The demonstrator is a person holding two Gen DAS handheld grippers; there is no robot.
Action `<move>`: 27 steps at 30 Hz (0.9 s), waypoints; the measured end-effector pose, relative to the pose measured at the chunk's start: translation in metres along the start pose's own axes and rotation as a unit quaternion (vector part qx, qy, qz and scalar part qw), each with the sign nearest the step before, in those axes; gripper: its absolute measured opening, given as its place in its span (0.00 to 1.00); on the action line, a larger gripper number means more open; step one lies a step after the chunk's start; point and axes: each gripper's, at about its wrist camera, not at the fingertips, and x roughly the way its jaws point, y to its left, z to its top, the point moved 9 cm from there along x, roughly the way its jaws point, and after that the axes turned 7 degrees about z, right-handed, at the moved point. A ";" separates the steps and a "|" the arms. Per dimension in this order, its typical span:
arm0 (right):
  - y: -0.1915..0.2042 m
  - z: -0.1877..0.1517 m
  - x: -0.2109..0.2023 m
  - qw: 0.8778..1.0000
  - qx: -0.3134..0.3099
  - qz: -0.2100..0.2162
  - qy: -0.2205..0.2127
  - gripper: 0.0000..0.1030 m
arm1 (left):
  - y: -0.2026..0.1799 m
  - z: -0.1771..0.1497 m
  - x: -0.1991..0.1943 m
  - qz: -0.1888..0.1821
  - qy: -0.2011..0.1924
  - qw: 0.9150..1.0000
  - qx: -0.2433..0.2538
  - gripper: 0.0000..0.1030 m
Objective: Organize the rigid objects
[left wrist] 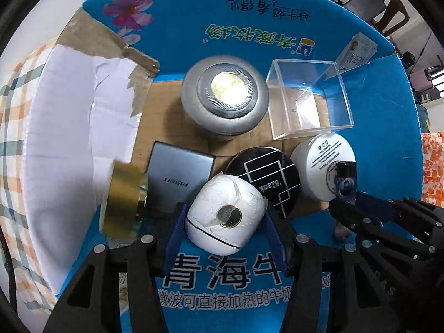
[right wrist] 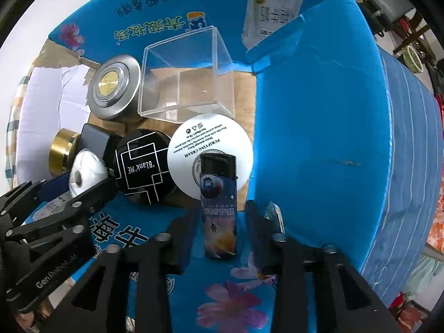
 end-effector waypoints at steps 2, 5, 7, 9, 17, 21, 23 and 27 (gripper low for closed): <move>0.001 -0.001 0.000 1.000 0.003 0.005 -0.001 0.46 | 0.003 -0.001 -0.003 0.003 -0.001 1.000 -0.002 0.50; 0.002 -0.002 -0.004 1.000 0.006 -0.007 -0.009 0.54 | 0.009 -0.002 -0.005 0.011 -0.003 1.000 -0.004 0.51; 0.003 -0.002 -0.006 1.000 0.005 -0.019 -0.017 0.63 | 0.013 -0.001 -0.010 0.014 -0.007 1.000 -0.007 0.68; -0.001 -0.004 -0.012 0.998 0.008 -0.046 -0.031 0.83 | 0.021 0.000 -0.019 0.032 -0.019 0.999 -0.009 0.81; -0.001 -0.009 -0.032 0.997 0.022 -0.042 -0.057 0.99 | 0.054 0.001 -0.044 0.046 -0.034 0.998 -0.035 1.00; 0.005 -0.018 -0.080 0.995 0.027 -0.035 -0.091 0.99 | 0.064 -0.004 -0.064 0.039 -0.048 0.997 -0.040 1.00; 0.010 -0.024 -0.105 0.993 0.029 -0.033 -0.110 1.00 | 0.056 -0.004 -0.073 0.041 -0.061 0.996 -0.043 1.00; 0.023 -0.047 -0.163 0.988 0.027 -0.023 -0.150 1.00 | 0.050 -0.015 -0.119 0.044 -0.095 0.994 -0.036 1.00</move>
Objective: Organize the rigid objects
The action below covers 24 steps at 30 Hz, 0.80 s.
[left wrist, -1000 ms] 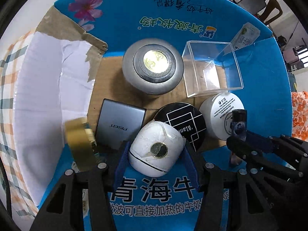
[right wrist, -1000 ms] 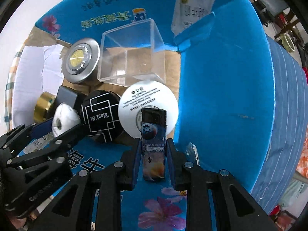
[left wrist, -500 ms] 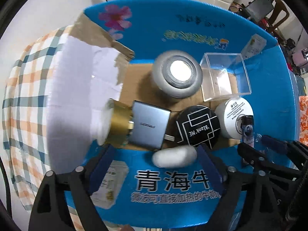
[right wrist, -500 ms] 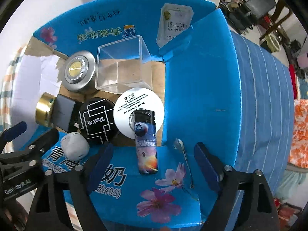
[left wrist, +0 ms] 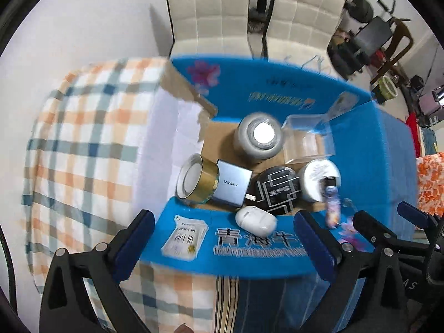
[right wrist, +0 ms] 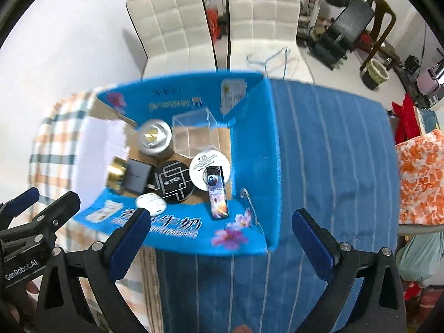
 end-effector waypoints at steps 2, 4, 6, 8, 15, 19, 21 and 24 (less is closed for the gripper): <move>0.001 -0.001 -0.028 1.000 0.000 0.007 -0.015 1.00 | 0.002 -0.001 -0.029 0.002 -0.021 1.000 0.000 1.00; 0.002 -0.005 -0.057 1.000 0.002 0.013 -0.027 1.00 | 0.001 -0.004 -0.052 -0.003 -0.033 0.999 0.000 1.00; 0.004 -0.009 -0.088 0.999 0.003 0.019 -0.043 1.00 | 0.001 -0.008 -0.079 -0.012 -0.048 0.999 -0.005 1.00; 0.008 -0.011 -0.118 0.998 -0.001 0.022 -0.059 1.00 | 0.002 -0.009 -0.103 -0.014 -0.062 0.998 -0.006 1.00; 0.019 -0.026 -0.190 0.995 -0.013 0.032 -0.091 1.00 | 0.009 -0.016 -0.166 -0.020 -0.107 0.994 -0.015 1.00; 0.020 -0.035 -0.209 0.995 -0.017 0.029 -0.097 1.00 | 0.012 -0.025 -0.189 -0.021 -0.120 0.992 -0.022 1.00; 0.019 -0.037 -0.213 0.995 -0.021 0.024 -0.098 1.00 | 0.014 -0.030 -0.198 -0.018 -0.124 0.992 -0.021 1.00; 0.019 -0.040 -0.218 0.995 -0.023 0.017 -0.100 1.00 | 0.017 -0.036 -0.205 -0.014 -0.126 0.992 -0.019 1.00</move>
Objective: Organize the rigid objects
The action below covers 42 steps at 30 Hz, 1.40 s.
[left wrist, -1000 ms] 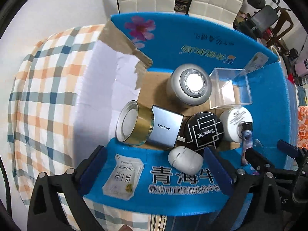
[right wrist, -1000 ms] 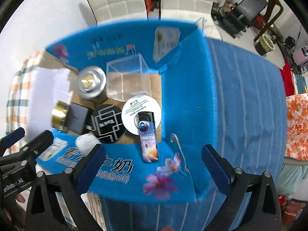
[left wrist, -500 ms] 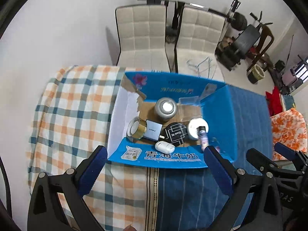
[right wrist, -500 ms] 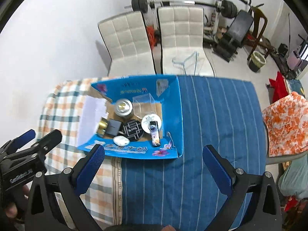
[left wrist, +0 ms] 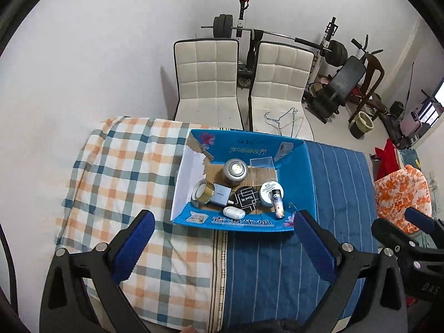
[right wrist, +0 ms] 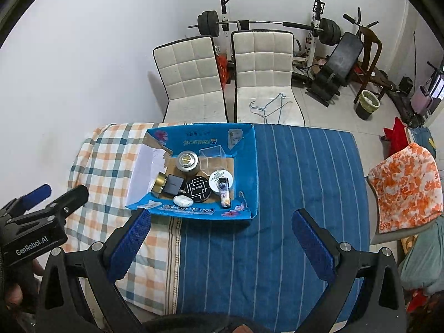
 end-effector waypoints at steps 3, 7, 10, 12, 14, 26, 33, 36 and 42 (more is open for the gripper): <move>-0.001 0.001 -0.002 1.000 -0.007 -0.015 -0.008 1.00 | 0.002 -0.002 -0.005 0.004 -0.003 1.000 0.000 1.00; -0.004 0.004 -0.001 0.999 -0.010 -0.033 -0.015 1.00 | 0.003 -0.002 -0.009 0.012 -0.011 1.000 0.002 1.00; -0.007 0.004 0.000 0.999 -0.010 -0.043 -0.016 1.00 | 0.006 -0.003 -0.006 0.015 -0.010 1.000 0.000 1.00; -0.009 0.004 -0.001 0.999 -0.011 -0.046 -0.016 1.00 | 0.006 -0.004 -0.005 0.015 -0.007 1.000 -0.001 1.00; -0.009 0.004 0.000 0.999 -0.013 -0.050 -0.017 1.00 | 0.007 -0.006 -0.004 0.017 -0.006 1.000 0.000 1.00; -0.012 0.003 -0.002 0.998 -0.015 -0.055 -0.020 1.00 | 0.007 -0.006 -0.009 0.021 -0.010 1.000 0.001 1.00; -0.012 0.004 -0.003 0.998 -0.017 -0.057 -0.022 1.00 | 0.008 -0.006 -0.011 0.024 -0.012 1.000 0.005 1.00; -0.010 0.004 -0.004 0.998 -0.015 -0.056 -0.020 1.00 | 0.009 -0.006 -0.011 0.026 -0.011 1.000 0.004 1.00; -0.005 0.007 -0.006 0.998 -0.018 -0.058 -0.026 1.00 | 0.013 -0.005 -0.013 0.035 -0.013 0.999 0.012 1.00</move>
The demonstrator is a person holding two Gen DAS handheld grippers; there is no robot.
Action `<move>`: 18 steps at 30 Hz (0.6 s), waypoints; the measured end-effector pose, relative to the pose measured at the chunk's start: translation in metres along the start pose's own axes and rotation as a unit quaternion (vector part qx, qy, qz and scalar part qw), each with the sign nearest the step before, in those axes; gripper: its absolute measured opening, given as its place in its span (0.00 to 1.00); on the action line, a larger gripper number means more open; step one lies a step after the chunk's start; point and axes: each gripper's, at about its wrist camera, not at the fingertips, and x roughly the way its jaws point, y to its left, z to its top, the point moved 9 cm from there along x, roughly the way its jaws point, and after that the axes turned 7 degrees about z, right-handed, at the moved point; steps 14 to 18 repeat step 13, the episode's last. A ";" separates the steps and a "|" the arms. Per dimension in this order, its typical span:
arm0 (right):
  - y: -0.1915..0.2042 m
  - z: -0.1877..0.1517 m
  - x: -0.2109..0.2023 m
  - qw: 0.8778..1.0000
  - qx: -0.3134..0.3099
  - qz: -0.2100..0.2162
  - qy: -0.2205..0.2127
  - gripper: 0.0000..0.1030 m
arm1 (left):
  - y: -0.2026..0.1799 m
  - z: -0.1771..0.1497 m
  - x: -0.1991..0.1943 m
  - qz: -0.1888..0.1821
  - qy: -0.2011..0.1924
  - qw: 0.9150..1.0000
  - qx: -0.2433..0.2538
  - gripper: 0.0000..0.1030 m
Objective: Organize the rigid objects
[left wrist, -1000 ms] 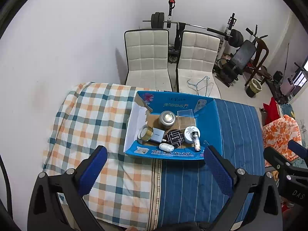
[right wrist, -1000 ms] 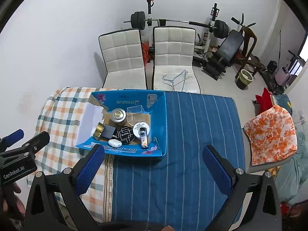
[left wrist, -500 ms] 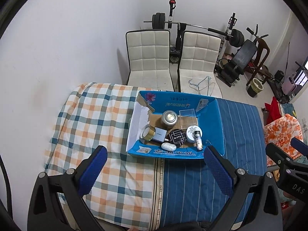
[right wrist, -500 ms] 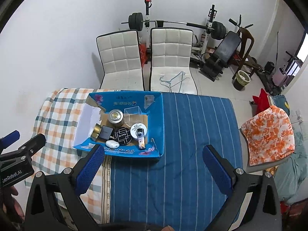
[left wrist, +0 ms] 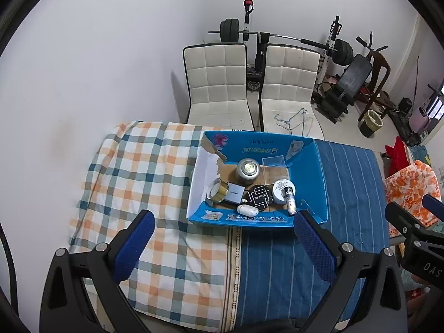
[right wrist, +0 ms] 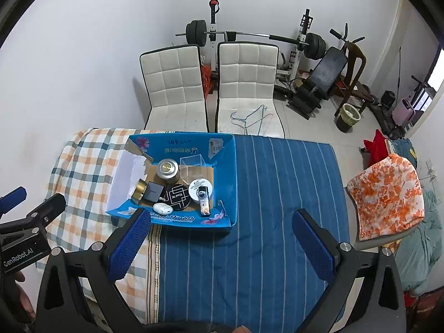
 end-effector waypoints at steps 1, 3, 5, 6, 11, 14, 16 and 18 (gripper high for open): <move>0.001 0.001 -0.001 1.000 0.000 0.000 -0.002 1.00 | 0.000 0.000 0.000 0.000 -0.001 1.000 0.002 1.00; 0.002 0.001 -0.001 1.000 0.001 0.000 -0.004 1.00 | 0.001 0.002 -0.001 0.001 -0.004 1.000 0.003 1.00; 0.001 0.001 -0.001 1.000 0.001 0.000 -0.005 1.00 | 0.002 0.003 -0.002 0.001 -0.006 1.000 0.004 1.00; 0.002 0.002 -0.001 1.000 0.001 -0.001 -0.005 1.00 | 0.002 0.004 -0.002 0.001 -0.007 1.000 0.004 1.00; 0.002 0.002 -0.002 1.000 0.002 0.000 -0.004 1.00 | 0.002 0.004 -0.001 0.002 -0.007 1.000 0.004 1.00; 0.001 0.001 -0.002 1.000 0.004 0.002 -0.004 1.00 | 0.002 0.003 -0.002 -0.001 -0.009 1.000 0.004 1.00; 0.001 0.001 -0.002 1.000 0.004 0.002 -0.004 1.00 | 0.002 0.003 -0.002 -0.001 -0.009 1.000 0.004 1.00; 0.001 0.001 -0.002 1.000 0.004 0.002 -0.004 1.00 | 0.002 0.003 -0.002 -0.001 -0.009 1.000 0.004 1.00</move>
